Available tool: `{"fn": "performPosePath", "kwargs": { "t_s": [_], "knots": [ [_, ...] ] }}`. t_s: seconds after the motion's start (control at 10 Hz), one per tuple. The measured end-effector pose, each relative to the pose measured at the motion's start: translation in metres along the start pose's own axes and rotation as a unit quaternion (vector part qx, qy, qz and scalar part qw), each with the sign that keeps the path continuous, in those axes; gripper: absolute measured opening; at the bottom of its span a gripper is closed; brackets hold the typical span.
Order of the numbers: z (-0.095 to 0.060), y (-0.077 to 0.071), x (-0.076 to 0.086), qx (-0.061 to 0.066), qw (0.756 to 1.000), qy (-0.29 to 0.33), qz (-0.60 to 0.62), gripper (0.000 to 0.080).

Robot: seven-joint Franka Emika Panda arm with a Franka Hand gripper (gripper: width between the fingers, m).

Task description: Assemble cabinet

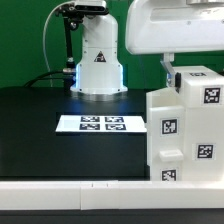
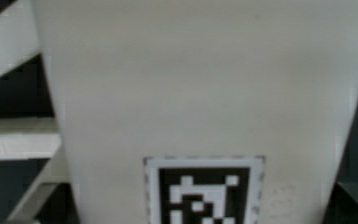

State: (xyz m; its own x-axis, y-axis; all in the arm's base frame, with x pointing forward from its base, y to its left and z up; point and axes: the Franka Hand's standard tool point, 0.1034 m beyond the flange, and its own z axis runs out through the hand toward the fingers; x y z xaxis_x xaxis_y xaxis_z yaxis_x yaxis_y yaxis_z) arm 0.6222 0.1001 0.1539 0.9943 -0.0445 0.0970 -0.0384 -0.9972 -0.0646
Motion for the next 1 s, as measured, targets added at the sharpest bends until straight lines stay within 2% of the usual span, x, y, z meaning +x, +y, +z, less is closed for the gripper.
{"fn": "performPosePath", "kwargs": {
  "t_s": [0.3,0.5,0.6,0.7,0.8,0.9,1.0],
  "knots": [
    [0.0,0.0031,-0.0004,-0.002,0.995,-0.002,0.103,0.0557],
    [0.0002,0.0043,-0.0018,-0.003,0.993,-0.005,0.117,0.0557],
    [0.0006,0.0039,-0.0019,-0.003,0.993,-0.005,0.117,0.0624],
    [0.0007,0.0039,-0.0019,-0.003,0.993,-0.005,0.117,0.0752],
    [0.0008,0.0039,-0.002,-0.003,0.993,-0.005,0.116,0.0752],
    [0.0004,0.0036,-0.0019,-0.003,0.994,-0.005,0.113,0.0791],
    [-0.0068,0.0004,-0.0023,-0.006,0.996,-0.012,0.093,0.0797]
  ]
}}
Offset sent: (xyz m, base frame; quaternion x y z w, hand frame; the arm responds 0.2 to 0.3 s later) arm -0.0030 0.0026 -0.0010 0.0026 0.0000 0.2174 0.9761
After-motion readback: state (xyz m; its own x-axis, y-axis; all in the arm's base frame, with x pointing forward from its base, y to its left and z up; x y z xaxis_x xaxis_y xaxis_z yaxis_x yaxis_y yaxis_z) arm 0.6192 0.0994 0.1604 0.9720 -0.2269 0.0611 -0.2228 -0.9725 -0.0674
